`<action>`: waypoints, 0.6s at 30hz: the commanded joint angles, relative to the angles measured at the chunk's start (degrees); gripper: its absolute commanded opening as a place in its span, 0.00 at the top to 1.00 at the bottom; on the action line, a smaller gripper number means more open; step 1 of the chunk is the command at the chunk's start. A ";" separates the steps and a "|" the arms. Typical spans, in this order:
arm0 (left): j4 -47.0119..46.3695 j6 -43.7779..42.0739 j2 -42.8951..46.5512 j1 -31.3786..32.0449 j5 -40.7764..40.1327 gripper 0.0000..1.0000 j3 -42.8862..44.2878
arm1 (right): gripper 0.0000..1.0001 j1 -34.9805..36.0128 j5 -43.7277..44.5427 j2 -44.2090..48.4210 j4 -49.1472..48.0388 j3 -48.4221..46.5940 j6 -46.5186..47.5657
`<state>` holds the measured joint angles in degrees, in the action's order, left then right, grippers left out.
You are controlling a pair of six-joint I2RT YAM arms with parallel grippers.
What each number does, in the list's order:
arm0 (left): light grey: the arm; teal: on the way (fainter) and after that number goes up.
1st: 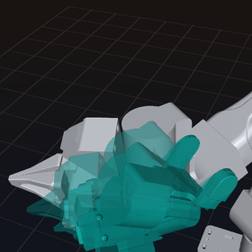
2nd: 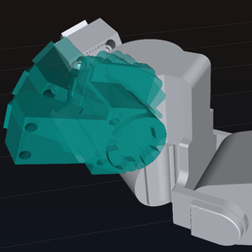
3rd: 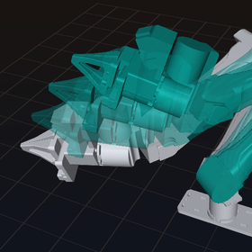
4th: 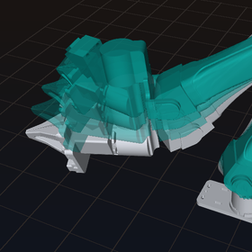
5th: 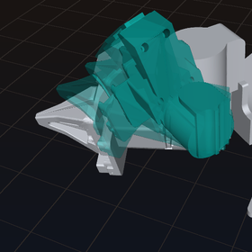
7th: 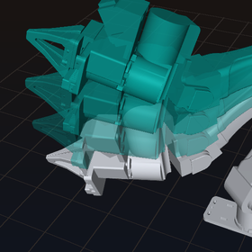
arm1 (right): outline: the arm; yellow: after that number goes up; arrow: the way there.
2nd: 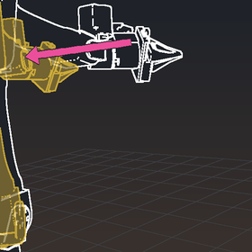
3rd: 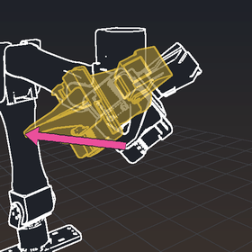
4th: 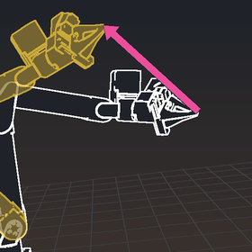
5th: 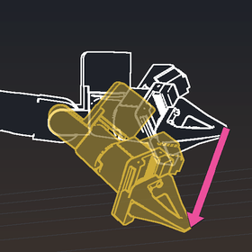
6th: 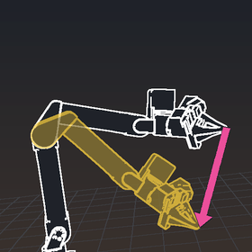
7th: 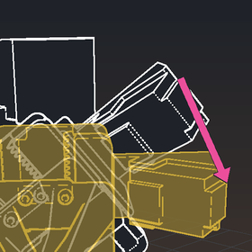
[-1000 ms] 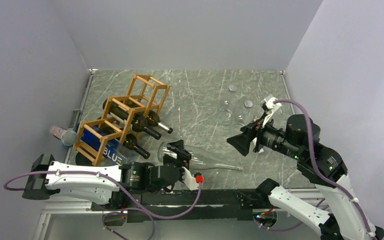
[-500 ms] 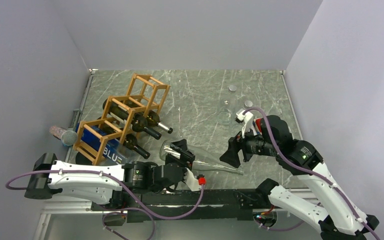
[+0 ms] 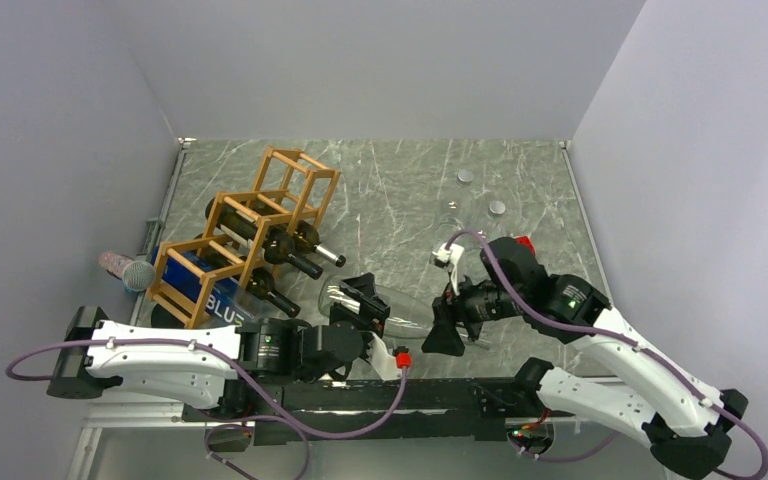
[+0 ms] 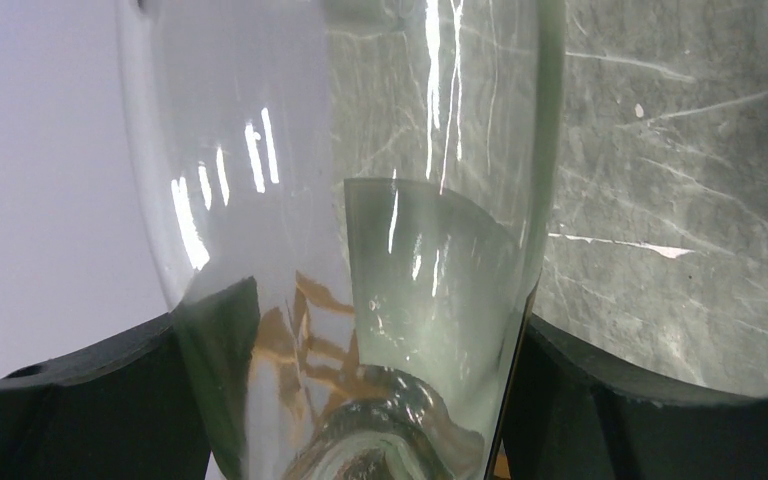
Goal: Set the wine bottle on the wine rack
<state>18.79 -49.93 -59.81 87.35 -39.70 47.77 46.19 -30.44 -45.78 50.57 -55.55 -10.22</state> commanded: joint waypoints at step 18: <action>-8.68 6.99 9.67 0.25 -4.66 0.97 4.95 | 1.00 11.77 11.94 -3.71 -4.50 -2.66 -4.24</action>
<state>25.85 -48.88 -55.53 87.81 -37.95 47.79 57.47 -23.20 -50.87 47.16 -56.25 -13.61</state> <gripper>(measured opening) 0.866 0.557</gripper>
